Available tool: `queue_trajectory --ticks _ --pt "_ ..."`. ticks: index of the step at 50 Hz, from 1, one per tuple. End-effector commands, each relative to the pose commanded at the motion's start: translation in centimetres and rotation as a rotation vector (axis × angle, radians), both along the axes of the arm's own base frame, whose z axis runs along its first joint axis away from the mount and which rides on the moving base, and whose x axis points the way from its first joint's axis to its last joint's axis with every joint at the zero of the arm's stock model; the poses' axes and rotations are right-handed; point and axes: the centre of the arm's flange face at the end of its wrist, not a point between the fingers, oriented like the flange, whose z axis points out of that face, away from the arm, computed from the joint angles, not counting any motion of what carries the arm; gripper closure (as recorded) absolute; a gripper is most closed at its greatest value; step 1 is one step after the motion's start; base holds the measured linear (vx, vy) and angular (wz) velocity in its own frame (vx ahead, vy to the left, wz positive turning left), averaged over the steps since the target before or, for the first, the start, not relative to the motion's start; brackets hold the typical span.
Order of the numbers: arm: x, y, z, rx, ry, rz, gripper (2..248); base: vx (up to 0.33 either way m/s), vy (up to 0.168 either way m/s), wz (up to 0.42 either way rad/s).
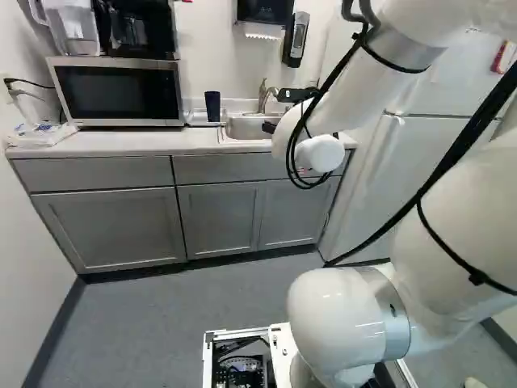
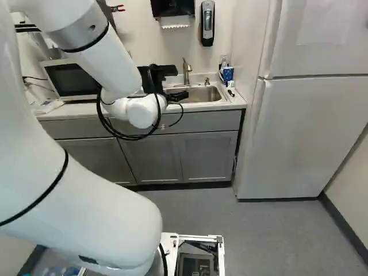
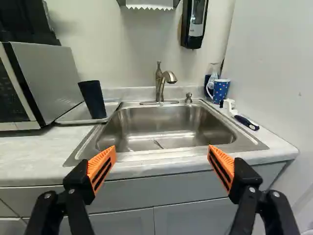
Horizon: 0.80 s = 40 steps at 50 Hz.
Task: Rinse the cup and place it in the tray
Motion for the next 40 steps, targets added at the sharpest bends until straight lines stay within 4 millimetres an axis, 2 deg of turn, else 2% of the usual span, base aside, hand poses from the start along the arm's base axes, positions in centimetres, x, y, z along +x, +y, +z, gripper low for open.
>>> queue_trajectory --ticks 40 --pt "2.8 0.0 3.8 -0.001 -0.036 0.001 3 0.0 0.0 0.0"
